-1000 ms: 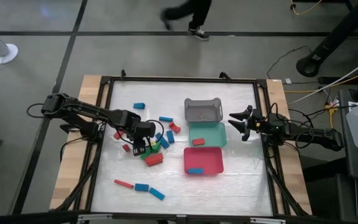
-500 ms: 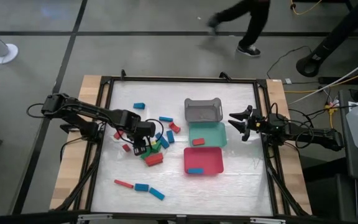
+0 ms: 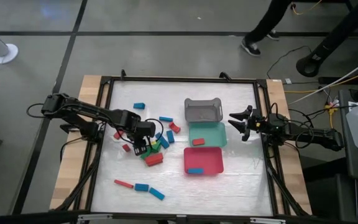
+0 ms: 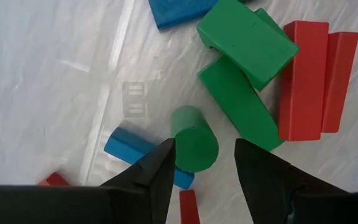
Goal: Sort blocks
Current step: Put the green block into the black bin
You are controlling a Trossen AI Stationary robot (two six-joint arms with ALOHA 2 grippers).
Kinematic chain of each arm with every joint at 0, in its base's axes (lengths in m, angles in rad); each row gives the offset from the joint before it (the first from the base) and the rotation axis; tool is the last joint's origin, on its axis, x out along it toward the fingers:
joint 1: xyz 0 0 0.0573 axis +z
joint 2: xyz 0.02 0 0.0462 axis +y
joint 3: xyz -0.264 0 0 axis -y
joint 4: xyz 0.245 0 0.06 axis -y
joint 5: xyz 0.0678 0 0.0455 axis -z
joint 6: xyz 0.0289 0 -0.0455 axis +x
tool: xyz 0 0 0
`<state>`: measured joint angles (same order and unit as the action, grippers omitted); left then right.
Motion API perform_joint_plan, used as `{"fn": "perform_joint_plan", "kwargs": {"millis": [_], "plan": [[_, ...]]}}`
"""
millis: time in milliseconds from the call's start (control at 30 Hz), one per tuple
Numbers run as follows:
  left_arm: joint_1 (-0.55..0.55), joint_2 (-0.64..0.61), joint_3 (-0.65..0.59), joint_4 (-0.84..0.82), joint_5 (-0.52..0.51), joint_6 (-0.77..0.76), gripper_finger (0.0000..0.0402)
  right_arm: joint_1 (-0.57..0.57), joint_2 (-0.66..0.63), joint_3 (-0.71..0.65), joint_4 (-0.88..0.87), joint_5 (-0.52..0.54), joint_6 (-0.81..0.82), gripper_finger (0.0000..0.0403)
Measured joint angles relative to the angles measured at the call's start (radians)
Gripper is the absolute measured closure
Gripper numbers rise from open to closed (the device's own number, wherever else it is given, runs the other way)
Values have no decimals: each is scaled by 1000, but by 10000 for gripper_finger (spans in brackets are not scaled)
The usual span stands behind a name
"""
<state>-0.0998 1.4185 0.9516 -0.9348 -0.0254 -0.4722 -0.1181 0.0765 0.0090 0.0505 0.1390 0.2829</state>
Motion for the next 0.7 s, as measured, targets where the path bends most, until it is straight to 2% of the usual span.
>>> {"fn": "perform_joint_plan", "kwargs": {"millis": [367,700], "plan": [[2,46,0,2,-11,-37,247,0,0,0,0,0,0,217],[-3,108,-1,2,5,12,247,0,0,0,0,-1,0,217]]}}
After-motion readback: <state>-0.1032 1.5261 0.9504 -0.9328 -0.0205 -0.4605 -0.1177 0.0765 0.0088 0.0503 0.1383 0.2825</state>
